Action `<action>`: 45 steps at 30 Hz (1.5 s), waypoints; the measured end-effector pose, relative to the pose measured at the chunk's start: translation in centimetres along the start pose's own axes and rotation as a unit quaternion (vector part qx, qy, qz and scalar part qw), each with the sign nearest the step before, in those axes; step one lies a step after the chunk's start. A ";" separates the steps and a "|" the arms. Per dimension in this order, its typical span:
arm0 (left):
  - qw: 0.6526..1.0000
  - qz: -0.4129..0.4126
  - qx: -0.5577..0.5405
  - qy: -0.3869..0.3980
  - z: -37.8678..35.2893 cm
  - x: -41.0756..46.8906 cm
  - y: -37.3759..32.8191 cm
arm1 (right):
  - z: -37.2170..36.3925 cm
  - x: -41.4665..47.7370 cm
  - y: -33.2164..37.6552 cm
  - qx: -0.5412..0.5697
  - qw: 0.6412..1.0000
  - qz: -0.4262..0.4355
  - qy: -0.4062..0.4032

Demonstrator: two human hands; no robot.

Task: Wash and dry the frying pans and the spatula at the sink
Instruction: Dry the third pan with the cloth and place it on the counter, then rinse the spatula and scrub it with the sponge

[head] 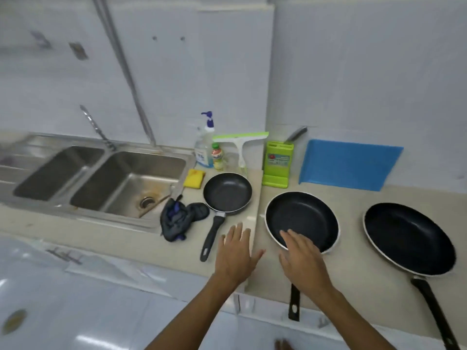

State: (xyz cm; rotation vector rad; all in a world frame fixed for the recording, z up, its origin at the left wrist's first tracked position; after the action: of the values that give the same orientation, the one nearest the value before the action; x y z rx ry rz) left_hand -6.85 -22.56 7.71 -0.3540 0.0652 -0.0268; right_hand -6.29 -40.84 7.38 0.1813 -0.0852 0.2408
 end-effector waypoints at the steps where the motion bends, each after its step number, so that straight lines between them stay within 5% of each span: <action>1: 1.000 0.015 0.007 -0.002 1.0 -0.3 2.3 | -0.1 0.8 2.5 -0.006 1.000 0.017 0.008; 11: 0.986 0.161 0.011 -0.050 8.5 -0.7 22.1 | -5.1 11.3 21.6 0.012 0.986 0.152 0.073; 21: 0.978 0.202 0.036 0.041 11.6 7.7 37.6 | -12.2 23.1 33.4 0.078 0.979 0.109 0.153; 32: 0.981 0.151 0.053 0.109 12.7 17.9 45.9 | -15.4 30.0 37.8 0.060 0.973 0.053 0.215; 45: 0.983 0.025 0.010 0.182 13.2 22.1 57.9 | -17.1 31.8 45.5 0.038 0.974 -0.138 0.175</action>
State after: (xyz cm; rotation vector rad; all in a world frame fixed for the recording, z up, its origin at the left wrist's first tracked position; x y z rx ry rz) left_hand 16.97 35.51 -1.32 -0.3247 0.4369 -0.0420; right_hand 14.40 13.16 1.65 0.2219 0.2984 -0.0052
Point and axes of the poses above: each hand's wrist, its own x-axis towards the middle knuckle, its own z-axis out of the back of the hand, y = z × x, the point moved 6 cm from there along x, towards the middle knuckle, and after that the axes turned 7 degrees about -x, right-handed, at the moved point
